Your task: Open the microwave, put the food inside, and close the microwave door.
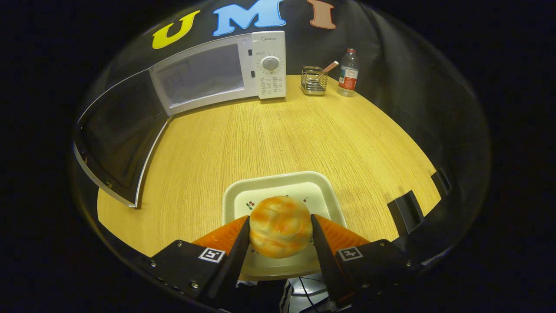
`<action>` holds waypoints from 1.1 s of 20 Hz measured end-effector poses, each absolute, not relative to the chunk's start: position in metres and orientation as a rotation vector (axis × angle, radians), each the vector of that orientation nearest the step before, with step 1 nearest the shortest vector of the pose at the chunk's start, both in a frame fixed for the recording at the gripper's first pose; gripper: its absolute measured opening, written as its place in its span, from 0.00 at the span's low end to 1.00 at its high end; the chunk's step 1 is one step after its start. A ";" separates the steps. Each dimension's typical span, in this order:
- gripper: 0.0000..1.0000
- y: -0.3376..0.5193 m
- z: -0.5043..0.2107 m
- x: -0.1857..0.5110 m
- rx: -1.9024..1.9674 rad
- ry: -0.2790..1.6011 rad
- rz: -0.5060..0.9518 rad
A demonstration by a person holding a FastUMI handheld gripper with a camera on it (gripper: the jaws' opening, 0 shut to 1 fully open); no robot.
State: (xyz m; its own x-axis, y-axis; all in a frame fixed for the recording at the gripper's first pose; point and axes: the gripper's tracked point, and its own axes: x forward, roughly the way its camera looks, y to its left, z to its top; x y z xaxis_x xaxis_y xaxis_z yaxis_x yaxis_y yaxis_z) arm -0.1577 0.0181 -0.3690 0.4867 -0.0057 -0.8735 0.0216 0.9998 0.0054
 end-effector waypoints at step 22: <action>0.79 0.151 -0.261 -0.003 0.240 0.646 0.175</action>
State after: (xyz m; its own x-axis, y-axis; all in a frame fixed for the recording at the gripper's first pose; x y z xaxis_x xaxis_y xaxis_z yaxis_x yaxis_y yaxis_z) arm -0.0033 0.1512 -0.2609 0.7853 0.2353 -0.5727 -0.0867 0.9576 0.2746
